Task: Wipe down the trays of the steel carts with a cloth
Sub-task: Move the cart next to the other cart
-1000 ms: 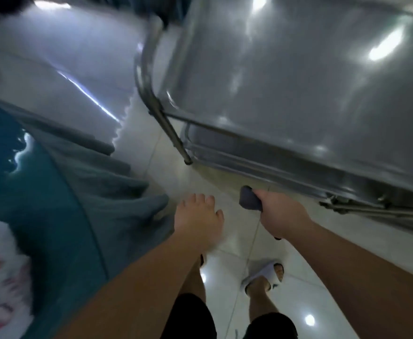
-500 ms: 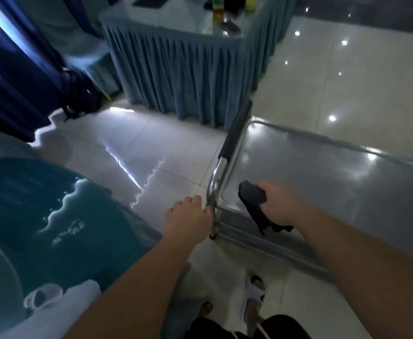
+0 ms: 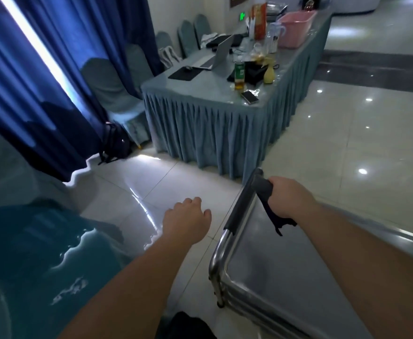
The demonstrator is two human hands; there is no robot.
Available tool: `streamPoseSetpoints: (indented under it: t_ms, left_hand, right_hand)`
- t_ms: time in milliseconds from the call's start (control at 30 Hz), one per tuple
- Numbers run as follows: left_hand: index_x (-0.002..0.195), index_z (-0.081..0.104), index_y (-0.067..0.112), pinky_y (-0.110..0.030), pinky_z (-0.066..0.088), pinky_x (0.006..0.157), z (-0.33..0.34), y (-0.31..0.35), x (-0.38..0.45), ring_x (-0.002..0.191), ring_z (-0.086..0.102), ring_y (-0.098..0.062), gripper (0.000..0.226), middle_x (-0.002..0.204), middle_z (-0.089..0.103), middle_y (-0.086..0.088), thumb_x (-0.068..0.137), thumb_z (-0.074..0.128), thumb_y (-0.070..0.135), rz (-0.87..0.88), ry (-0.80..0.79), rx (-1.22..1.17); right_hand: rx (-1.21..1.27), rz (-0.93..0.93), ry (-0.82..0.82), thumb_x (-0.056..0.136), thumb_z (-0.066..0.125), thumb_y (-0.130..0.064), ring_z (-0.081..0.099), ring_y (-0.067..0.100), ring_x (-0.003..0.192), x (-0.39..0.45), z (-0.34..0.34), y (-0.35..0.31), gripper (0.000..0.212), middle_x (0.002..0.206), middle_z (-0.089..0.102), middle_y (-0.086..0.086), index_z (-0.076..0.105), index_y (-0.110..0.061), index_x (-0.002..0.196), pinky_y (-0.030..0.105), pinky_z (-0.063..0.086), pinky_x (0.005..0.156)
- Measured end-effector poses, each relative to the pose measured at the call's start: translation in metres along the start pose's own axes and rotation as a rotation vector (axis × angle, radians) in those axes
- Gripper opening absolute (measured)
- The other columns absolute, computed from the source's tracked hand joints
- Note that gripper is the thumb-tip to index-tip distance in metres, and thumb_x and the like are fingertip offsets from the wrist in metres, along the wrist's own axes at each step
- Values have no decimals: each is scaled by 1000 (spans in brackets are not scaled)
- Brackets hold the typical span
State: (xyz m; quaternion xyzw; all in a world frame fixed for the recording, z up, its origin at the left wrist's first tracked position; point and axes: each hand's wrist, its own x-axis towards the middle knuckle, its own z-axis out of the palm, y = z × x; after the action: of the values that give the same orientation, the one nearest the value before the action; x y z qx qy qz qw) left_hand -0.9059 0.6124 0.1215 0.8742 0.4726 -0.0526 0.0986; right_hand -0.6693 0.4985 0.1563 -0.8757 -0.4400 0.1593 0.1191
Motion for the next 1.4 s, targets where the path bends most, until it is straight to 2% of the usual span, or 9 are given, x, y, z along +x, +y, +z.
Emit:
streamPoseSetpoints:
  t_ms: [167,333,433,600,767,967,1167,1300,1400]
  left_hand:
    - [133,57,20,-39,39,86,0,17,89,106,59,-23,48,124,65,-1,104,32,50,141,55,1]
    - [140,55,21,-44,46,96,3,32,187,115,59,-25,53,131,64,-2,104,31,52,365,28,-18]
    - [144,54,22,-45,46,102,4,41,230,123,58,-25,53,139,62,-2,105,33,52,485,-10,5]
    - [136,58,23,-44,47,100,4,68,259,119,61,-24,47,132,65,-1,106,32,50,695,-77,59]
    - [127,59,23,-42,47,90,-3,96,254,107,60,-24,39,117,65,-1,105,36,47,835,-82,57]
    - [116,58,21,-39,39,83,-19,99,239,96,55,-21,36,107,60,0,106,34,46,872,-48,108]
    - [129,58,25,-43,45,93,-20,78,248,108,58,-22,43,117,63,2,107,32,51,886,-65,85]
    - [131,58,25,-43,45,98,-20,69,284,103,54,-17,45,115,61,4,107,31,52,880,-81,60]
    - [136,56,24,-45,45,101,-20,68,324,112,57,-20,49,123,62,3,107,31,54,883,-102,62]
  right_hand:
    - [-11,99,65,89,50,-11,61,23,75,51,-8,1,21,86,63,0,58,-26,101,40,56,68]
    - [-11,329,107,91,53,-9,64,23,75,99,-7,-2,25,88,64,-1,59,-28,107,37,54,64]
    - [26,477,123,95,54,-12,64,22,71,108,-5,-9,18,87,65,1,58,-27,104,30,43,55]
    - [114,611,151,94,55,-11,58,25,80,84,5,-15,19,92,64,4,61,-18,111,34,47,66]
    - [138,752,124,88,49,-15,65,22,78,47,4,-12,25,87,64,-3,60,-29,105,45,61,76]
    - [152,792,222,88,48,-14,65,17,72,22,2,-12,23,82,65,-5,61,-29,99,37,58,67]
    - [216,770,246,90,50,-14,65,21,78,37,5,-27,21,87,66,-1,61,-26,103,46,60,78]
    - [204,755,254,88,49,-13,64,22,78,72,-1,-36,22,85,65,-2,60,-26,102,45,59,77]
    - [205,765,268,89,51,-15,64,21,75,110,-3,-42,18,83,65,-3,60,-26,99,40,58,71]
